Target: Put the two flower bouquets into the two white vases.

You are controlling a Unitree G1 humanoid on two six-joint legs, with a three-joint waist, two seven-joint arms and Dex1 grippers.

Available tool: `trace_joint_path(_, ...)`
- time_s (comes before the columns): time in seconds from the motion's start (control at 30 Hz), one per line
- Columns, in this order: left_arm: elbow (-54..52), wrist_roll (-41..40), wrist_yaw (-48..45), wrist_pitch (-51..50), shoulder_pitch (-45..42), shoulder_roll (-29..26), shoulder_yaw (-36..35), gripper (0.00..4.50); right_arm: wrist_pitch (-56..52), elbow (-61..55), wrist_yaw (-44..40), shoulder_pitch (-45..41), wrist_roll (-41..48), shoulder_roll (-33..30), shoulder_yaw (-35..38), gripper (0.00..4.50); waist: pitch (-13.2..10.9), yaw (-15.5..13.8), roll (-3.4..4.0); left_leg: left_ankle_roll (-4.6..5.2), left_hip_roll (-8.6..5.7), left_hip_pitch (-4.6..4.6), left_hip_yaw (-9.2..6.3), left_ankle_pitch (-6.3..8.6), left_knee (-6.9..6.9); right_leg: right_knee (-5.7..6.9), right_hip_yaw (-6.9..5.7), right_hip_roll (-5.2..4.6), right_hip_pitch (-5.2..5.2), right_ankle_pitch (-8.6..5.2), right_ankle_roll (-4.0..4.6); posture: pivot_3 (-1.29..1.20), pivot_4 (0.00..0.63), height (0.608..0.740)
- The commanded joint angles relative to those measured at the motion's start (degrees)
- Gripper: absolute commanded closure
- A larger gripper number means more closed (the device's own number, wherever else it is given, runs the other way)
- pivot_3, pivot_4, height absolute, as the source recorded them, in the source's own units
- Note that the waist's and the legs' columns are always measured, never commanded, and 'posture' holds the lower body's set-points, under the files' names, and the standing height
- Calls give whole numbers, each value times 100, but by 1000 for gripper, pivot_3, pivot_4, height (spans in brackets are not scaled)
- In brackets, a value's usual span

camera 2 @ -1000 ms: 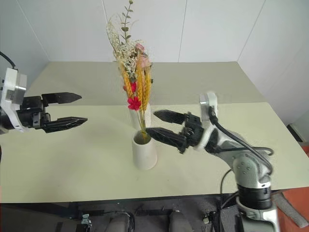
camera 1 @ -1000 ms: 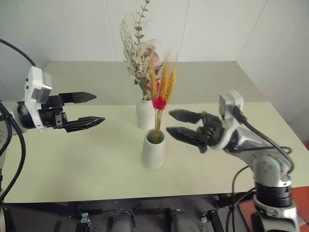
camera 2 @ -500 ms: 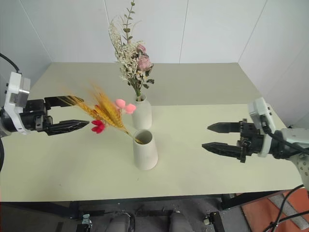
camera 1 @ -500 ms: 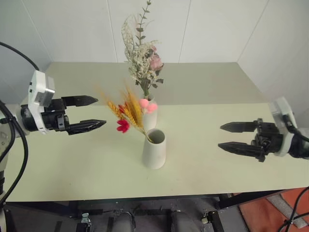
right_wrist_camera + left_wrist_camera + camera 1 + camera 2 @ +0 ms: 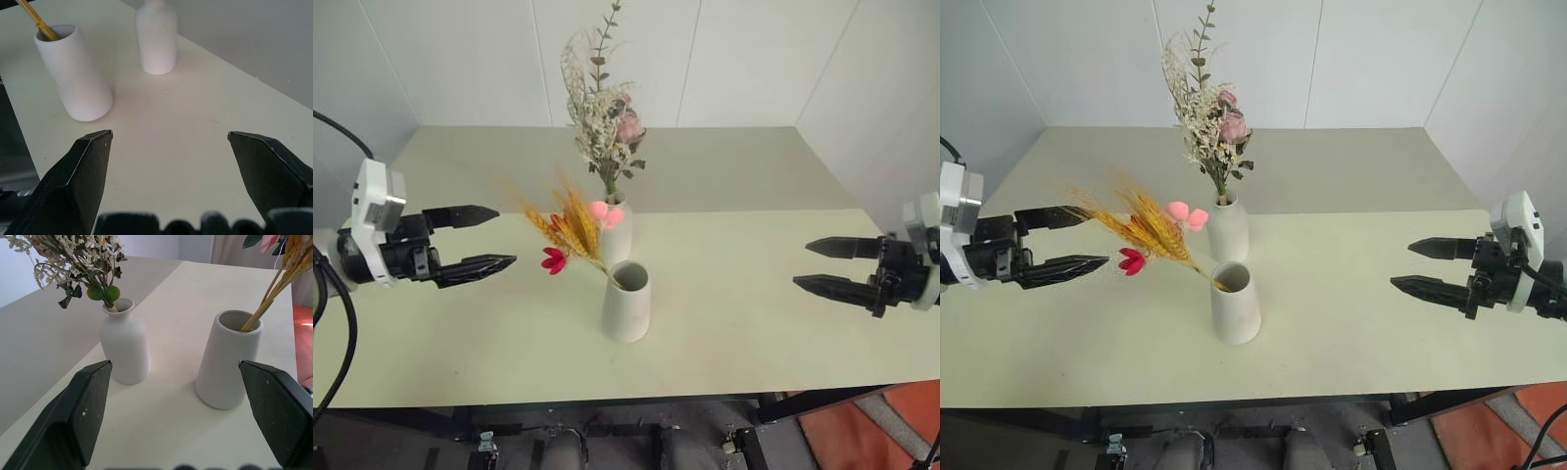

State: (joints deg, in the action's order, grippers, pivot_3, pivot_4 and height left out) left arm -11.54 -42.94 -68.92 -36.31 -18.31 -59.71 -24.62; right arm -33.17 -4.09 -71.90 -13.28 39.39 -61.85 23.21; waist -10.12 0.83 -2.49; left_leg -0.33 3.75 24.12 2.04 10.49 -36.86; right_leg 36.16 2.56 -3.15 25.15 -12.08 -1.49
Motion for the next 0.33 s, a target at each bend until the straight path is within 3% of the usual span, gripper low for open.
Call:
trace_joint_path(0.03,-71,-96,-17,84,-52,-74,-203,0,131,-44,7,-100,-4,-57,203,23,0,0,0,0,0,0,0,0,0,0,0,0,0,0,0,0,150,740)
trace_joint_path(0.33,6,-80,-70,113,-86,-67,-141,0,145,3,13,-104,29,-36,257,23,0,1,0,0,0,0,0,0,0,0,0,0,0,0,0,0,150,740)
